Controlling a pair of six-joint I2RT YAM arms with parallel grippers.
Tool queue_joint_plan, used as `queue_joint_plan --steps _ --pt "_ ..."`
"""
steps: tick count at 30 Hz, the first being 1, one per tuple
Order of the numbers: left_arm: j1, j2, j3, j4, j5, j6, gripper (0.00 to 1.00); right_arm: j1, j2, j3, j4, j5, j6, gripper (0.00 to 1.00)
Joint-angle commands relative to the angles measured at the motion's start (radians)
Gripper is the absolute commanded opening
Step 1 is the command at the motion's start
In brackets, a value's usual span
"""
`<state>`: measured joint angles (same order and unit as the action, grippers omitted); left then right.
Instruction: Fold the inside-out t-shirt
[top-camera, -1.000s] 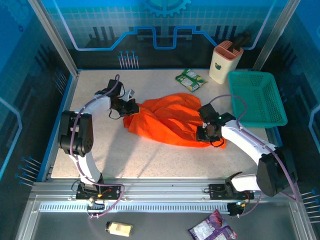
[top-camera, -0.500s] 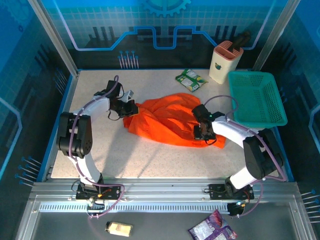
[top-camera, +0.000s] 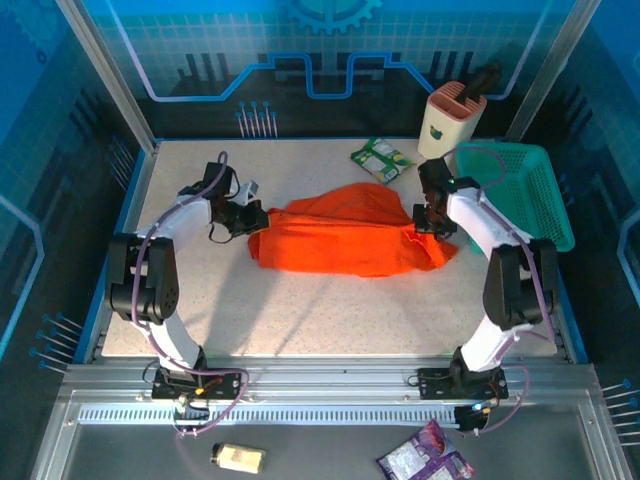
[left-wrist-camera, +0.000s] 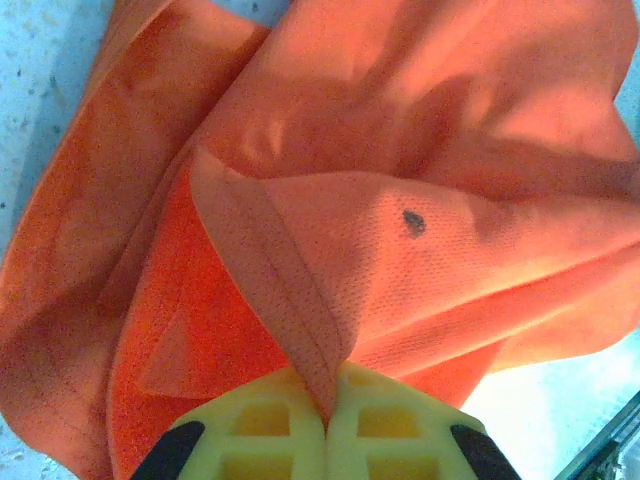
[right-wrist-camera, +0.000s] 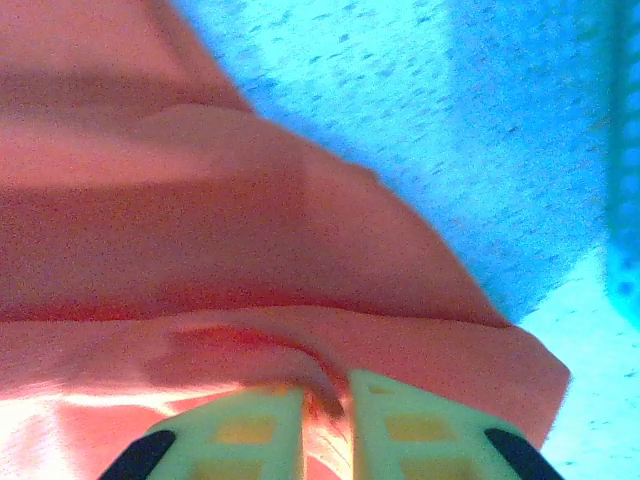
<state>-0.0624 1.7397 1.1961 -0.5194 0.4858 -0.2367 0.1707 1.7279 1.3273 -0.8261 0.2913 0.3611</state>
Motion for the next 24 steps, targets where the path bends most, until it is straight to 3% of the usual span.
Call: queue_joint_plan --steps 1,6,13,24 --pt "0.004 -0.038 -0.021 -0.012 -0.002 -0.008 0.0 0.029 -0.008 0.043 -0.139 0.166 -0.025 0.22" --pt "0.004 -0.03 -0.029 -0.001 0.005 -0.015 0.0 0.112 -0.077 0.022 -0.156 0.173 -0.002 0.28" --pt "0.004 -0.021 -0.026 -0.006 0.01 -0.012 0.0 0.16 -0.082 -0.039 -0.08 0.055 0.018 0.39" --pt "0.004 -0.032 -0.03 -0.012 0.008 -0.009 0.0 0.17 0.058 -0.025 -0.022 0.043 0.007 0.3"
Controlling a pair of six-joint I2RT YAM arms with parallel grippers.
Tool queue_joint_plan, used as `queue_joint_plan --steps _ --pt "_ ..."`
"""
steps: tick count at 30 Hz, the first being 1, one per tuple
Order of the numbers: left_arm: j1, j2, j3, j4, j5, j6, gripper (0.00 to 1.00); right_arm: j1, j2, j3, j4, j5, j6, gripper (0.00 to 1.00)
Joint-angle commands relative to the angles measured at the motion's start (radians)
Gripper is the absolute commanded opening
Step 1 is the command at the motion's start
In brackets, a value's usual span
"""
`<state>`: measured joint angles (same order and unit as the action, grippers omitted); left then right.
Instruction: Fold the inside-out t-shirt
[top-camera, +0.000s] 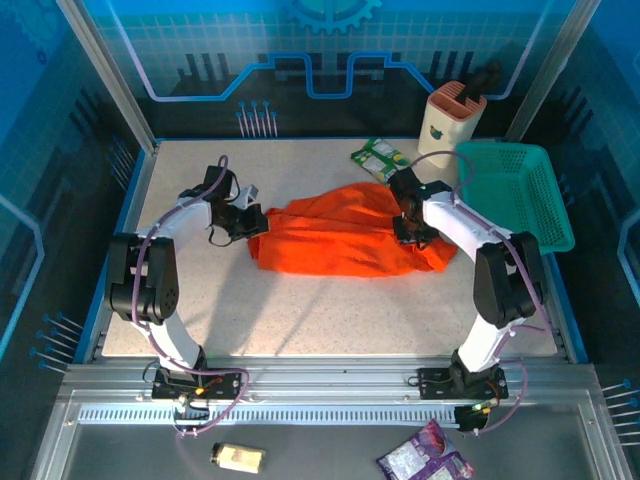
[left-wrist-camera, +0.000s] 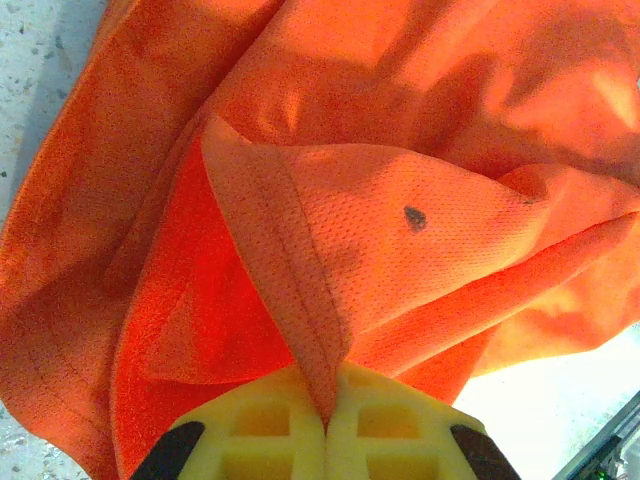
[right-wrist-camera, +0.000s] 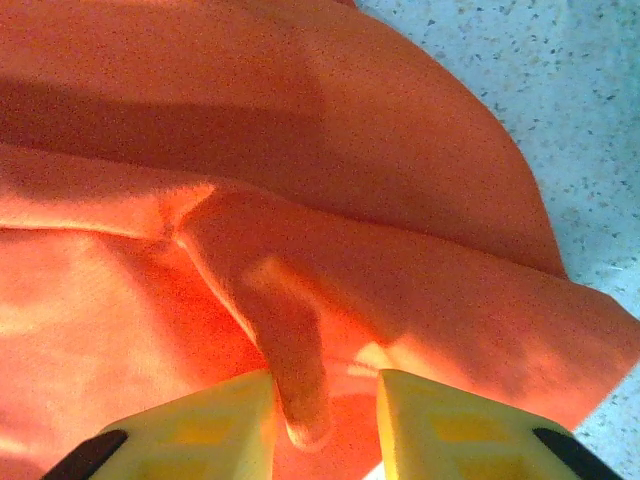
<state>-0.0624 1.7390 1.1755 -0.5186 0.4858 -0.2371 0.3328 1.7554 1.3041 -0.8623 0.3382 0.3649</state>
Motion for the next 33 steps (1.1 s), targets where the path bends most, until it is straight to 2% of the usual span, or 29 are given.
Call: queue_joint_plan --steps 1,6,11,19,23,25,27,29,30,31,33 --pt "0.004 -0.034 -0.009 -0.014 0.005 -0.009 0.0 0.008 0.035 0.0 0.015 -0.001 0.005 0.26" --pt "0.007 -0.073 0.007 -0.026 -0.01 -0.011 0.0 0.005 -0.017 0.011 0.001 0.023 0.0 0.01" --pt "0.032 -0.158 0.077 -0.042 -0.009 -0.039 0.0 -0.011 -0.123 0.13 -0.08 0.083 -0.044 0.0" --pt "0.126 -0.402 0.334 -0.092 -0.085 -0.07 0.0 -0.021 -0.233 0.519 -0.201 0.162 -0.176 0.0" --pt "0.136 -0.412 0.433 -0.097 -0.031 -0.07 0.0 -0.067 -0.242 0.83 -0.284 0.265 -0.236 0.0" --pt "0.136 -0.409 0.421 -0.058 0.02 -0.093 0.0 -0.065 -0.241 1.005 -0.29 0.379 -0.299 0.0" --pt "0.135 -0.418 0.374 0.007 0.043 -0.128 0.0 -0.019 -0.247 1.118 -0.241 0.519 -0.401 0.0" --pt "0.136 -0.43 0.341 0.044 0.048 -0.146 0.0 0.071 -0.283 1.102 -0.061 0.698 -0.564 0.0" --pt "0.137 -0.432 0.35 0.039 0.045 -0.145 0.0 0.104 -0.31 1.056 0.039 0.736 -0.632 0.0" --pt "0.142 -0.431 0.383 0.017 0.037 -0.135 0.0 0.128 -0.334 1.009 0.104 0.734 -0.67 0.0" --pt "0.161 -0.428 0.502 -0.047 0.011 -0.11 0.0 0.148 -0.358 0.941 0.113 0.671 -0.633 0.0"
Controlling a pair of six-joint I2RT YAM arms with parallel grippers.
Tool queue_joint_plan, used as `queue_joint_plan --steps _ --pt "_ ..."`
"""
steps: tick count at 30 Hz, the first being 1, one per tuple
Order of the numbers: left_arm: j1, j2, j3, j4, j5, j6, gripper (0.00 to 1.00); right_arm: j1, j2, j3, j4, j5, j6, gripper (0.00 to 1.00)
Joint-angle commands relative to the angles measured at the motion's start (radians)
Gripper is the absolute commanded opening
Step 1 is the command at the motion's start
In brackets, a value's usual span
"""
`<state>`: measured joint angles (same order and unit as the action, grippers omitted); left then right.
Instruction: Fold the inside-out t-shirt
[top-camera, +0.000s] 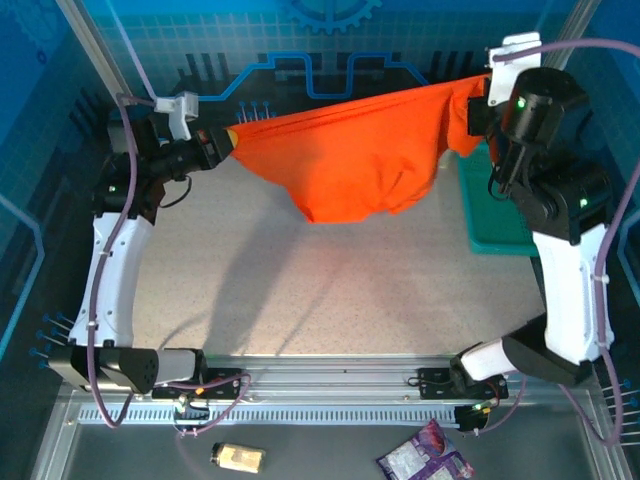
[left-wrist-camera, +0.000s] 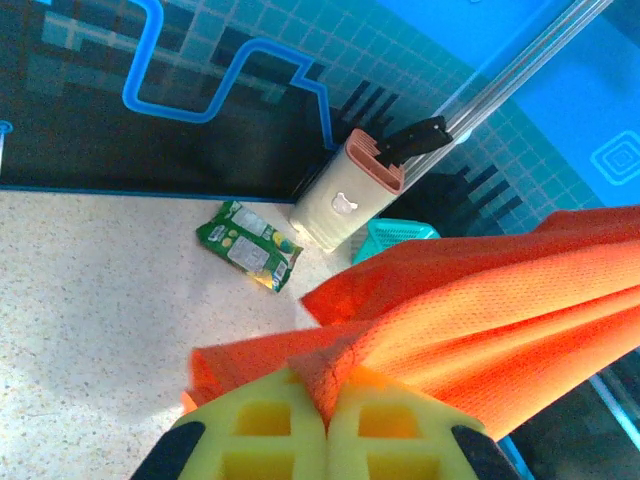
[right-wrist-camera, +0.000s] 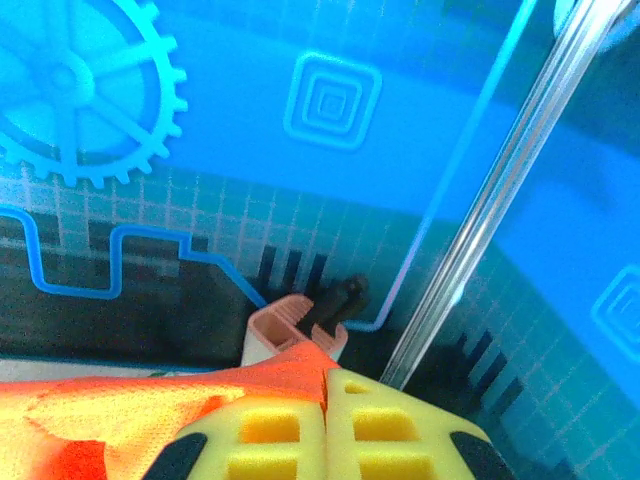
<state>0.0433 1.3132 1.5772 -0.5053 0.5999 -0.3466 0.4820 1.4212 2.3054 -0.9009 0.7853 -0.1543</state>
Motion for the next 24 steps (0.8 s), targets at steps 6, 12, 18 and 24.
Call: queue_joint_plan --steps 6,12,18,24 --pt "0.095 0.056 0.661 -0.283 -0.263 0.1 0.0 0.0 0.006 -0.215 -0.017 -0.061 0.164 0.0" --pt "0.094 0.006 0.537 -0.202 -0.221 0.056 0.0 -0.016 0.039 -0.17 -0.072 -0.07 0.173 0.0" --pt "0.095 -0.089 0.151 -0.037 -0.182 -0.033 0.0 -0.03 -0.09 -0.104 0.145 0.239 -0.097 0.0" --pt "0.116 -0.052 0.37 -0.152 -0.239 0.049 0.0 0.024 -0.113 -0.204 0.209 0.185 -0.127 0.0"
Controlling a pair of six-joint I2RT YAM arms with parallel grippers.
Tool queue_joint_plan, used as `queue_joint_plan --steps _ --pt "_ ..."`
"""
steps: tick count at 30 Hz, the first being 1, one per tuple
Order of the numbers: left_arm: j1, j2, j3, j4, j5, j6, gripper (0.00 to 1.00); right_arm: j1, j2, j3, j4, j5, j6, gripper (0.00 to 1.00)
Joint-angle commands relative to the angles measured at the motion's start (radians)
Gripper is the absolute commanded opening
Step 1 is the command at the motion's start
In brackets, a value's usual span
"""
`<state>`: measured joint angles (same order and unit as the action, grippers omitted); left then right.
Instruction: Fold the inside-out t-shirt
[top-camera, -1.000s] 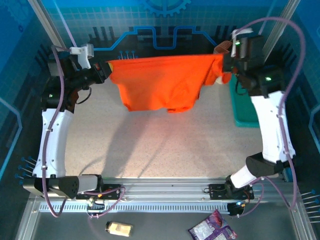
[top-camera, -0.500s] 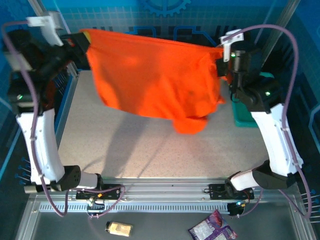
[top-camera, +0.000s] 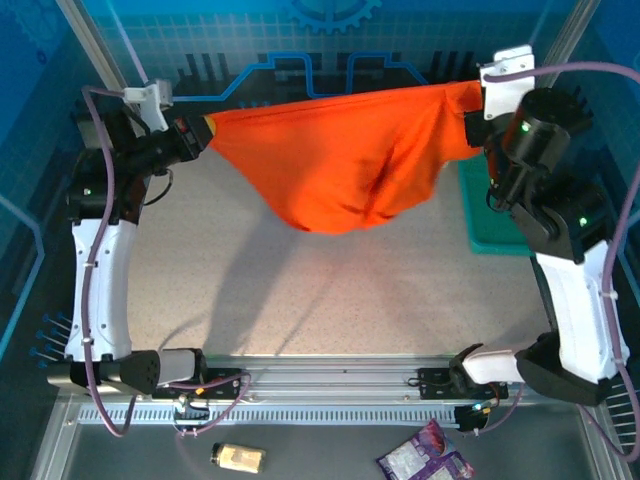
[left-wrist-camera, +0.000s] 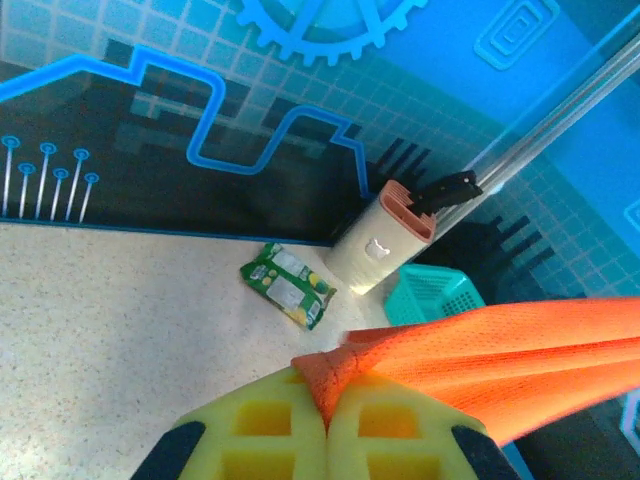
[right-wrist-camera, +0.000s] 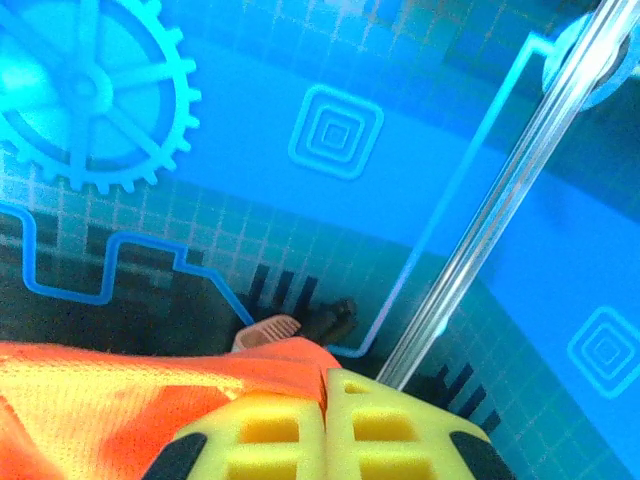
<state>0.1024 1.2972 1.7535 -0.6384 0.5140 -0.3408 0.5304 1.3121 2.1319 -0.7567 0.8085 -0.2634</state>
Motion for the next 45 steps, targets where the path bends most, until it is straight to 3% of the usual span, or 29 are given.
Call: queue_joint_plan --steps 1,3,5,12,27,34,39,45 --pt "0.065 -0.016 0.285 -0.063 -0.167 0.076 0.0 -0.024 0.008 -0.039 0.035 0.135 0.021 0.0" --pt "0.069 0.034 0.48 -0.154 -0.178 0.131 0.0 -0.021 0.045 -0.038 -0.043 0.089 0.098 0.0" --pt "0.069 0.056 0.553 -0.199 -0.169 0.144 0.0 -0.019 0.064 -0.044 -0.062 0.095 0.118 0.0" --pt "0.069 -0.102 0.204 -0.036 -0.146 0.085 0.0 -0.019 -0.033 -0.094 0.024 0.111 0.116 0.0" --pt "0.069 -0.295 0.138 -0.015 -0.178 0.08 0.0 -0.001 -0.381 -0.271 0.15 0.055 0.15 0.0" --pt "0.069 -0.392 0.136 0.009 -0.177 0.083 0.0 -0.002 -0.508 -0.275 0.186 -0.06 0.161 0.0" --pt "0.069 -0.366 0.213 -0.051 -0.167 0.086 0.0 -0.001 -0.458 -0.171 0.146 -0.14 0.131 0.0" --pt "0.069 -0.289 0.127 -0.046 -0.199 0.116 0.0 -0.001 -0.277 -0.084 0.038 -0.202 0.104 0.0"
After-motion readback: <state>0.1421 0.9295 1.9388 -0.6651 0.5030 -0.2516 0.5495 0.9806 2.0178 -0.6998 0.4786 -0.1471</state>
